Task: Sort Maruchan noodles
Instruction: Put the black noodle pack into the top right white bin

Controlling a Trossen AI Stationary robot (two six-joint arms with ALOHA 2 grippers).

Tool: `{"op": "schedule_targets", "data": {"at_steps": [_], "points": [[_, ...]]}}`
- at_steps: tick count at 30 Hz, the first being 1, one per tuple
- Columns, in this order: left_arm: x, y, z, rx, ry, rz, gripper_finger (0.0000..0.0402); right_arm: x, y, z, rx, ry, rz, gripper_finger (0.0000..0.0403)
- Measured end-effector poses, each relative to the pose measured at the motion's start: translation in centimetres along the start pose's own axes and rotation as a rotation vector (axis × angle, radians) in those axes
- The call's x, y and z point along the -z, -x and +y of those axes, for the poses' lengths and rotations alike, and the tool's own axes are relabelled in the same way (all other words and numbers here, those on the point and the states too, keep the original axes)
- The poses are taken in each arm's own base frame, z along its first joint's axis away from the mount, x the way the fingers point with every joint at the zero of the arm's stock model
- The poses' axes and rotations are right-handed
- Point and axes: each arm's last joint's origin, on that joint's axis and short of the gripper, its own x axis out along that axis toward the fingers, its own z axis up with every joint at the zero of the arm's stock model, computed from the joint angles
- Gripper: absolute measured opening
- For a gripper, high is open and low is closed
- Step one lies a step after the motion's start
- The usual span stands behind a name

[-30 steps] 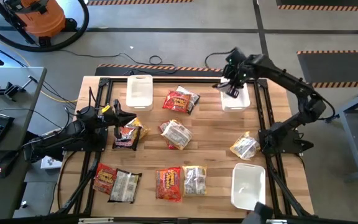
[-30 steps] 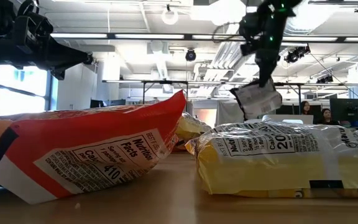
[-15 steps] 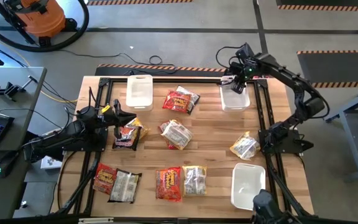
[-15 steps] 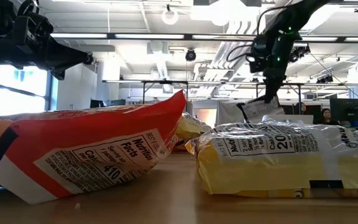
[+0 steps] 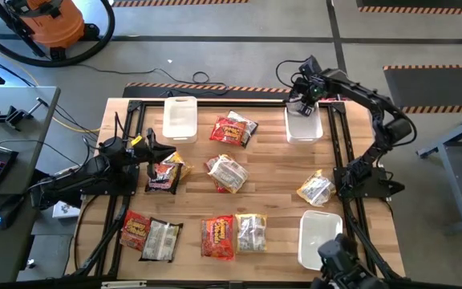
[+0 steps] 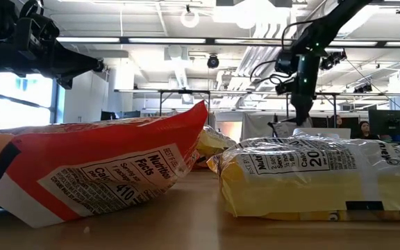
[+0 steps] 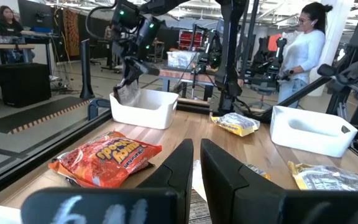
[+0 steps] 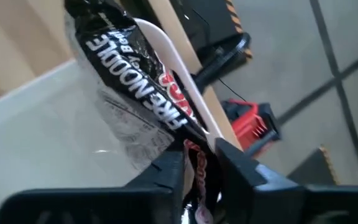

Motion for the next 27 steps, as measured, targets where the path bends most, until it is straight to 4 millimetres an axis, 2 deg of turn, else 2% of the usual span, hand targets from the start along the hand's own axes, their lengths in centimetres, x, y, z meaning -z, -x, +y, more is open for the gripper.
{"op": "schedule_targets", "data": {"at_steps": [4, 8, 19, 27], "points": [[0.0, 0.0, 0.0, 0.000, 0.000, 0.000, 0.0023, 0.0, -0.4, -0.2, 0.060, -0.017, 0.039, 0.0120], [0.0, 0.0, 0.0, 0.000, 0.000, 0.000, 0.0023, -0.1, -0.4, -0.4, 0.143, -0.042, 0.069, 0.0139], [0.0, 0.0, 0.0, 0.000, 0.000, 0.000, 0.0023, -0.1, -0.2, -0.9, 0.270, -0.094, 0.111, 0.0142], [0.0, 0.0, 0.0, 0.000, 0.000, 0.000, 0.0023, -0.8, 2.1, -1.5, 0.253, -0.138, 0.129, 0.0123]]}}
